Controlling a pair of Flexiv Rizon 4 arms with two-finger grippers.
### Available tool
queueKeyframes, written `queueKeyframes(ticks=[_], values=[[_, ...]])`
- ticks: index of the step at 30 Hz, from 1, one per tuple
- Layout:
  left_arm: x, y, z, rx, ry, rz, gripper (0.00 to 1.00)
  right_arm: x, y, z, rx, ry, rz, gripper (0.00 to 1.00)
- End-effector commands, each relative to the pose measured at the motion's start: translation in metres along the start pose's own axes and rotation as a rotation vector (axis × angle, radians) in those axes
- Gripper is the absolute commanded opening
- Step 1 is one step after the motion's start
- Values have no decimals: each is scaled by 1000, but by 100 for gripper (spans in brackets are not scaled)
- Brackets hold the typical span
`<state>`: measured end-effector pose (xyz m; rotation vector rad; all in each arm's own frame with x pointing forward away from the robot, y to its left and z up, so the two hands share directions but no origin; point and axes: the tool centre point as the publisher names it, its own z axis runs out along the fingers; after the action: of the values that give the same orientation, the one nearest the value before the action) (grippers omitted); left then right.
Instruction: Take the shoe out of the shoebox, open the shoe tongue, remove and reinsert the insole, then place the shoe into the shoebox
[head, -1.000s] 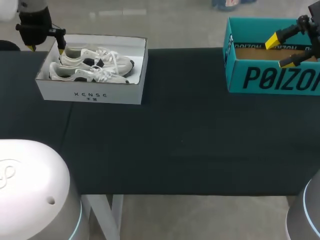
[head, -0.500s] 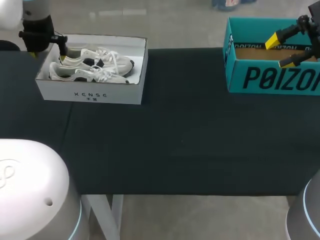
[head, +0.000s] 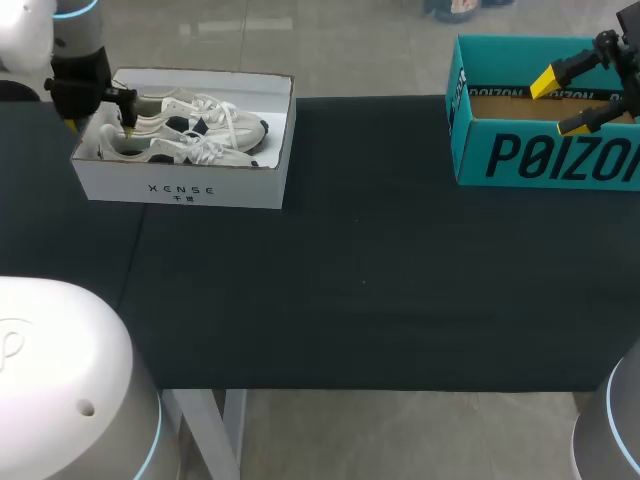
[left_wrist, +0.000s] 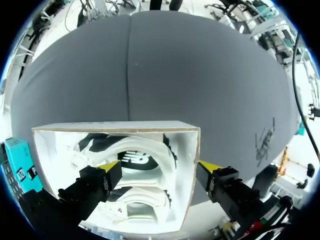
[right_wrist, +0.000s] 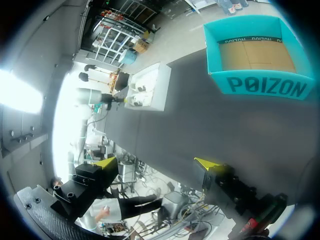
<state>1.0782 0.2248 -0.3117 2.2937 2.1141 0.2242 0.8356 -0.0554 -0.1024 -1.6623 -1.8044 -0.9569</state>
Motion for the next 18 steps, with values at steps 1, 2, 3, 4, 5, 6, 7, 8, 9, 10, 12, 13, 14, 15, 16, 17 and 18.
queueKeyframes(ticks=[1,2,3,4,5,6,7,8,9,10,12,13,14,15,16,17,18], values=[[-1,3,12,14,-8,-4,95,-1,2,0,3,-2,0,100],[-2,3,14,16,-13,-5,93,-1,2,0,3,-2,0,100],[-2,2,15,23,-20,-10,92,-1,2,0,3,-2,0,100],[-1,2,17,25,-22,-11,92,-1,2,0,3,-2,0,100],[-1,2,18,25,-21,-10,92,-1,2,0,3,-2,0,100],[0,2,19,26,-20,-10,91,-1,2,0,3,-2,0,100],[0,3,20,29,-19,-12,89,-1,2,0,3,-2,0,100],[2,3,22,33,-15,-18,85,-1,2,0,3,-2,0,100],[2,4,23,34,-15,-20,81,-1,2,0,3,-2,0,100],[3,4,24,37,-14,-23,78,-1,2,0,3,-2,0,100],[4,5,25,38,-12,-23,77,-1,2,0,3,-2,0,100],[6,6,26,36,-10,-24,73,-1,2,0,3,-2,0,100],[7,6,27,37,-9,-27,72,-1,2,0,3,-2,0,100],[8,7,28,37,-8,-28,71,-1,2,0,3,-2,0,100],[9,7,29,36,-6,-31,71,-1,2,0,3,-2,0,100],[10,8,30,36,-5,-31,71,-1,2,0,3,-2,0,100],[11,9,31,36,-4,-31,69,-1,2,0,3,-2,0,100]])
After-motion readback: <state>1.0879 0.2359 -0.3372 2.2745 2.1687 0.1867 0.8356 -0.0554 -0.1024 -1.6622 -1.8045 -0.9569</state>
